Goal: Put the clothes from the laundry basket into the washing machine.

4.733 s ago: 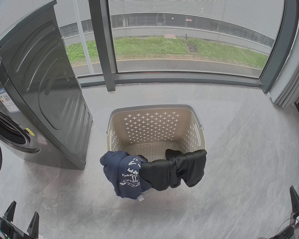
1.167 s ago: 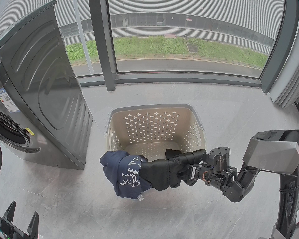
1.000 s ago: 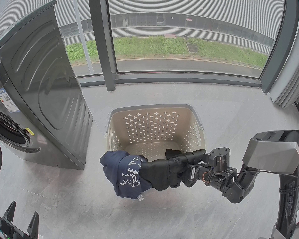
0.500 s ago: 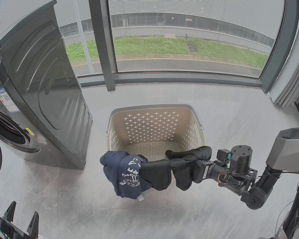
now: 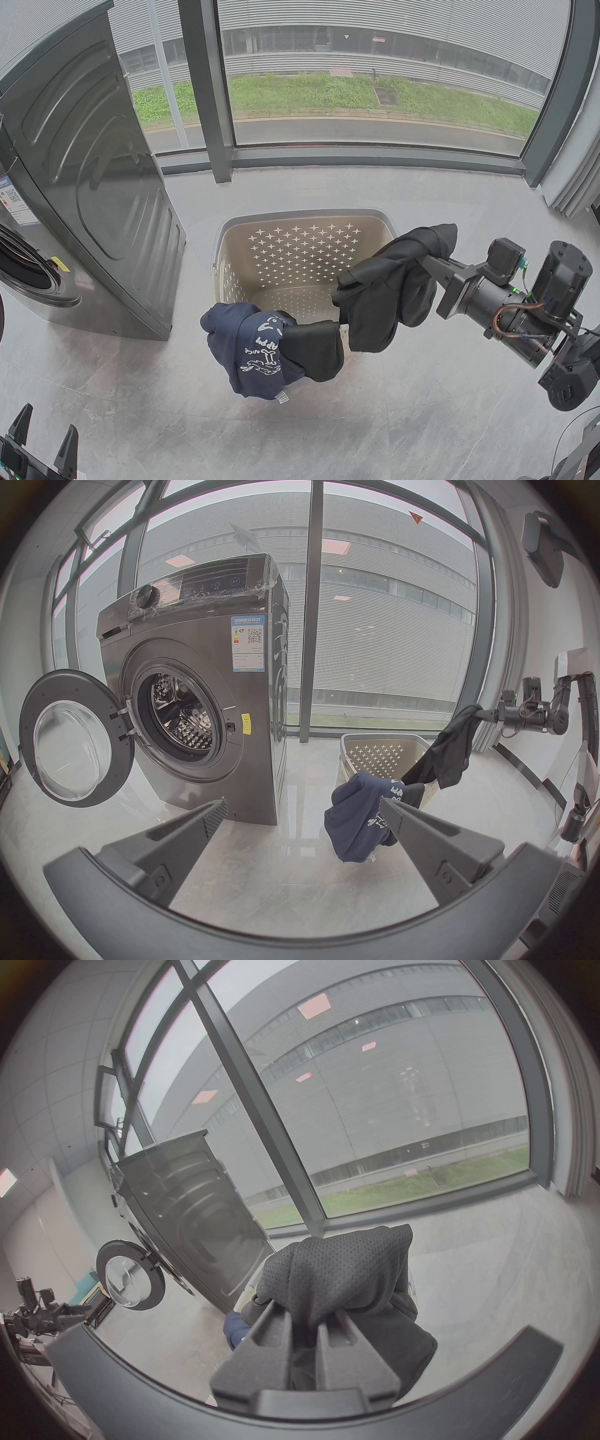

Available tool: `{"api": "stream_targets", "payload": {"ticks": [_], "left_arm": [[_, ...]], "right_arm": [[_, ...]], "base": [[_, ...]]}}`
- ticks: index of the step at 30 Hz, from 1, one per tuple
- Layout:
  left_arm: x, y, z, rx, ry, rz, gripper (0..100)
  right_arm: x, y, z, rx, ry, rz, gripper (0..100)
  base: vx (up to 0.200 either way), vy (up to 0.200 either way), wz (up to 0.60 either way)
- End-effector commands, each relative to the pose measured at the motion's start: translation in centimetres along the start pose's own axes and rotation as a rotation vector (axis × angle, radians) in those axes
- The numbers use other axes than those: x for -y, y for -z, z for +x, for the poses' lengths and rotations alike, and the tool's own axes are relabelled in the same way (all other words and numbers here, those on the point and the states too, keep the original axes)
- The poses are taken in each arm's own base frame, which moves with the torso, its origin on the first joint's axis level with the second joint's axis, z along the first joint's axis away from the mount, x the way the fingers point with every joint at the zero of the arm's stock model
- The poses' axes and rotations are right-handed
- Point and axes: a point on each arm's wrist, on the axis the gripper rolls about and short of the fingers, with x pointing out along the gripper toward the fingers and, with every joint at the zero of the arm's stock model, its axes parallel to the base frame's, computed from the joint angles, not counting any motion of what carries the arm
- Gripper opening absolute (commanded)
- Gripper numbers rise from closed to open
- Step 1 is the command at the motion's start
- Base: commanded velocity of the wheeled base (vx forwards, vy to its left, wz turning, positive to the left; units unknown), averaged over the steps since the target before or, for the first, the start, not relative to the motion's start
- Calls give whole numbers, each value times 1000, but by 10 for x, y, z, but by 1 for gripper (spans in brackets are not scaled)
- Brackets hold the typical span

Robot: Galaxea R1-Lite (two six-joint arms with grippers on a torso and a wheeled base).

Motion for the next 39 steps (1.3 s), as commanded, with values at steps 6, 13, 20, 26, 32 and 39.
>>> {"api": "stream_targets", "payload": {"ticks": [6,13,20,26,32,39], "left_arm": [[0,4,1,-15,2,0,100],[0,4,1,-14,1,0,100],[0,4,1,-15,1,0,100],[0,4,1,-14,1,0,100],[0,4,1,-20,2,0,100],[0,4,1,-18,2,0,100]], "right_arm": [[-6,-39,-16,110,-34,-24,0],[-4,-38,-18,111,-20,-23,0],[-5,-39,-19,117,9,-22,0],[-5,-39,-18,124,45,-20,0],[-6,-38,-18,125,56,-19,0],[-7,-39,-18,133,73,-18,0]], "base": [[0,0,0],[-143,0,0],[-200,0,0],[-200,0,0],[0,0,0],[0,200,0]]}}
